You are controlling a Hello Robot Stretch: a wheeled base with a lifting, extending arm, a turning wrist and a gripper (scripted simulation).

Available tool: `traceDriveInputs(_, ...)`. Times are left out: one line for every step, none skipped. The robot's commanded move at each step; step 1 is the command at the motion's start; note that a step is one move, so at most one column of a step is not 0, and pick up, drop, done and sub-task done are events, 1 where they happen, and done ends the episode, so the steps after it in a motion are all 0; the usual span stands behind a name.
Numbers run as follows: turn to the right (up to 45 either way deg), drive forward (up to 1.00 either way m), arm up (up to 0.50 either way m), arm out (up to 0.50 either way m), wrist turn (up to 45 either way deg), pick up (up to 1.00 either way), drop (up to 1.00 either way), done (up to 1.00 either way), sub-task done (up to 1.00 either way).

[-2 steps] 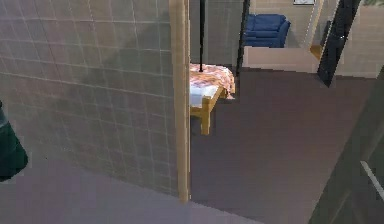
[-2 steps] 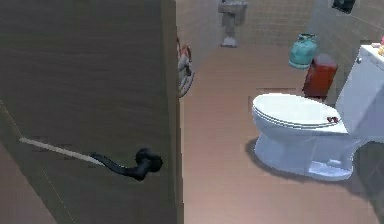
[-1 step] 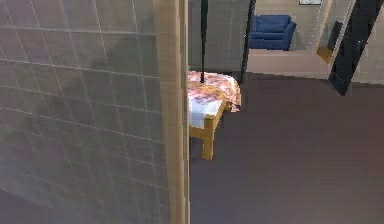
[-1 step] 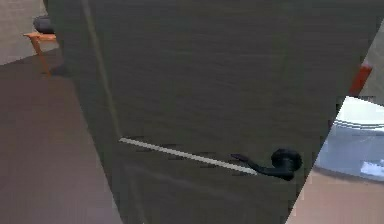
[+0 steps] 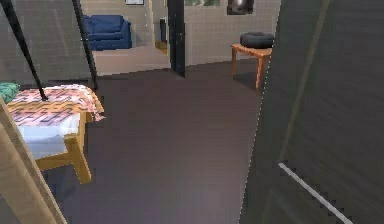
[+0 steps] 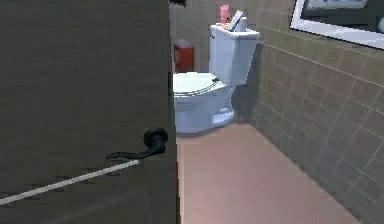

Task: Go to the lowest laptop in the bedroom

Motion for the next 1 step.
traceDriveInputs(0.0,1.00,0.00,0.00,0.0,0.00,0.00,0.00,0.00)
